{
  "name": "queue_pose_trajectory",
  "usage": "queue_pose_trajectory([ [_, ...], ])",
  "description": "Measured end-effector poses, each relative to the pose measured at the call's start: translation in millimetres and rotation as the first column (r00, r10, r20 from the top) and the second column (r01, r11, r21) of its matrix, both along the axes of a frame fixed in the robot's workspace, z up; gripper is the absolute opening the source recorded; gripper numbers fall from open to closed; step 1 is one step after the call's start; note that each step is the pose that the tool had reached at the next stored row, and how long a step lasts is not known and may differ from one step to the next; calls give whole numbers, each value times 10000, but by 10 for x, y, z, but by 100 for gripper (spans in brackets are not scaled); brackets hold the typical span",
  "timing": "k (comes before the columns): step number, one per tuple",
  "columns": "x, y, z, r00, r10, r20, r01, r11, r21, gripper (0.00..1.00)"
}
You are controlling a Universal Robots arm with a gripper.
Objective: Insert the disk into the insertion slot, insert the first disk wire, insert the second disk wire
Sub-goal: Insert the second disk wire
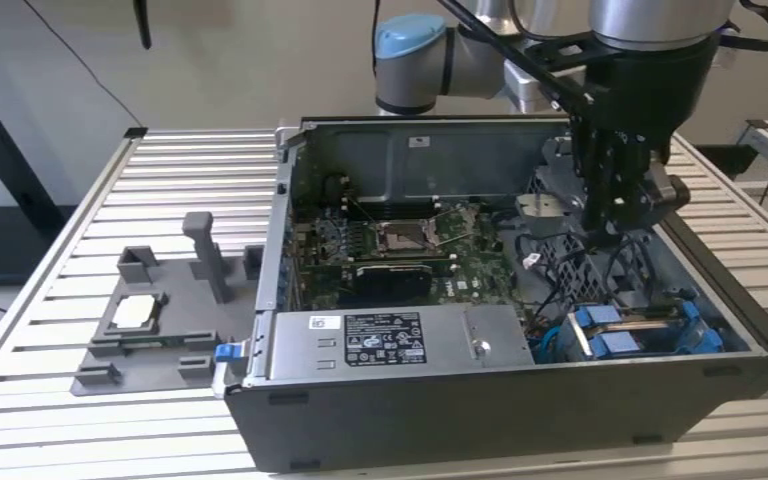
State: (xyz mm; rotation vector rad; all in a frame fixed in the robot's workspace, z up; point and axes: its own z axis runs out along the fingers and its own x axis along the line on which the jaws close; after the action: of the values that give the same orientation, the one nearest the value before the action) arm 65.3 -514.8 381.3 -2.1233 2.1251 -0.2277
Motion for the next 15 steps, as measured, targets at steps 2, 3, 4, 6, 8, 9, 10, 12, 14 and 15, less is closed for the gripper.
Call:
queue_pose_trajectory([
  [2, -15, 25, -13, 10000, 38, 52, -37, 9999, -105, 33],
  [3, -20, 38, -20, 10000, 71, 66, -70, 9998, -165, 33],
  [4, -23, 49, -26, 9999, 113, 77, -111, 9997, -225, 33],
  [6, -30, 70, -38, 9997, 206, 93, -203, 9992, -351, 33],
  [8, -36, 87, -48, 9995, 301, 101, -296, 9984, -486, 33],
  [9, -39, 96, -52, 9993, 350, 106, -344, 9979, -555, 33],
  [10, -41, 104, -57, 9991, 399, 109, -391, 9973, -621, 33],
  [12, -47, 123, -68, 9987, 497, 117, -487, 9960, -752, 33],
  [14, -55, 144, -79, 9982, 582, 125, -569, 9946, -872, 33],
  [15, -61, 156, -86, 9980, 623, 128, -608, 9937, -938, 33],
])
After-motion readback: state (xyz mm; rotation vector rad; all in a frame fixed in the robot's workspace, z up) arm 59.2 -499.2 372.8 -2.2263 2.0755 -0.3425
